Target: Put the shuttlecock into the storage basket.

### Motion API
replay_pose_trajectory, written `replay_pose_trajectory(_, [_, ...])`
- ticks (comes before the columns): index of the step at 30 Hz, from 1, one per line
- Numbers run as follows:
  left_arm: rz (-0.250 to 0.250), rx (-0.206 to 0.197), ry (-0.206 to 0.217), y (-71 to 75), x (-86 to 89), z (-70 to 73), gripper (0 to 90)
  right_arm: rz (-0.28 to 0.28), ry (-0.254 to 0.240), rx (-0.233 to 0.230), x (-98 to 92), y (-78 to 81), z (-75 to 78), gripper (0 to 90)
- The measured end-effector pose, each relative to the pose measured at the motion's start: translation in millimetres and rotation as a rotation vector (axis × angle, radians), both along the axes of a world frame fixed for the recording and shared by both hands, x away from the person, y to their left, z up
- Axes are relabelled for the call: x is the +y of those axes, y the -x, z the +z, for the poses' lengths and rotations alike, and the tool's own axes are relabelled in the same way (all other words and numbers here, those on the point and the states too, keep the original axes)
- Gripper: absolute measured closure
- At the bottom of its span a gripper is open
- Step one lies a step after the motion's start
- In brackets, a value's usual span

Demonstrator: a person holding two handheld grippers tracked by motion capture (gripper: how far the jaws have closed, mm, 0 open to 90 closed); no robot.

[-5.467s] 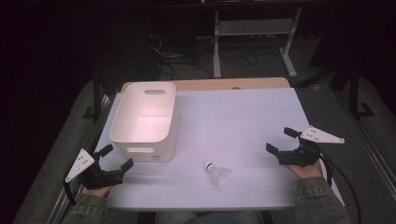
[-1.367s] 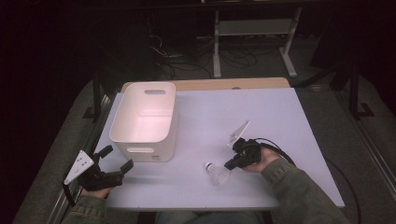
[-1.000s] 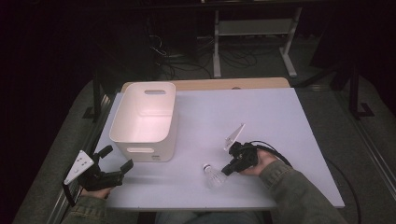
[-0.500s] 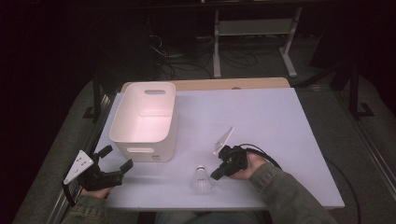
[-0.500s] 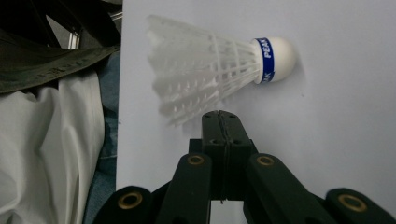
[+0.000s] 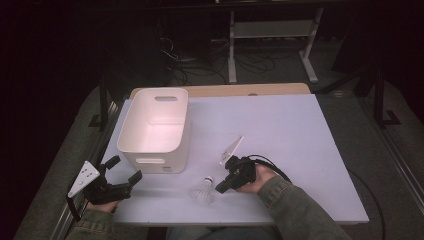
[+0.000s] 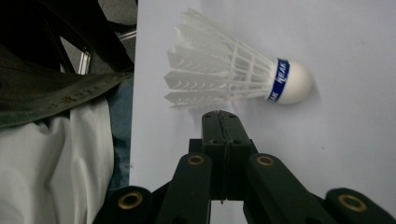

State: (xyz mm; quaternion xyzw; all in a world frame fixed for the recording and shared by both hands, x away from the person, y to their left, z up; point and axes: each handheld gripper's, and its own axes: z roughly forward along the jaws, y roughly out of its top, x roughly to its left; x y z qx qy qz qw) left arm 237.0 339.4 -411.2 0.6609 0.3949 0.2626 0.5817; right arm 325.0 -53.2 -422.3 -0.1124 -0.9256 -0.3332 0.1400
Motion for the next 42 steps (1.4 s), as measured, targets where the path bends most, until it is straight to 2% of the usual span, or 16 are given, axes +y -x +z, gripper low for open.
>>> replay_pose_trajectory(13, [-0.003, -0.003, 0.0, 0.1, 0.0, 0.2, 0.0, 0.011, -0.021, 0.007, 29.1, 4.2, -2.6, 88.8])
replay_pose_trajectory(22, [-0.005, -0.005, 0.002, 0.0, 0.1, 0.2, 0.0, -0.042, -0.027, 0.021, 39.5, 2.2, -7.4, 88.8])
replay_pose_trajectory(30, [-0.004, -0.004, 0.006, 0.0, 0.1, 0.0, 0.0, -0.085, -0.043, -0.004, 46.3, -3.7, -8.5, 88.9])
replay_pose_trajectory(31, [-0.005, -0.005, 0.006, -0.1, 0.2, 0.0, 0.0, -0.106, -0.057, -0.007, 45.8, -6.1, -8.8, 88.8])
replay_pose_trajectory(34, [-0.006, -0.002, 0.003, -0.1, 0.1, 0.0, 0.0, -0.133, -0.06, -0.009, 45.2, -8.2, -8.6, 88.9])
replay_pose_trajectory(37, [-0.005, -0.005, 0.006, -0.1, 0.2, -0.1, 0.0, -0.183, -0.081, 0.013, 43.8, -11.7, -8.2, 88.8])
replay_pose_trajectory(42, [-0.004, -0.002, 0.004, -0.2, 0.2, -0.1, 0.0, -0.206, -0.111, 0.021, 39.2, -16.0, -6.3, 88.7])
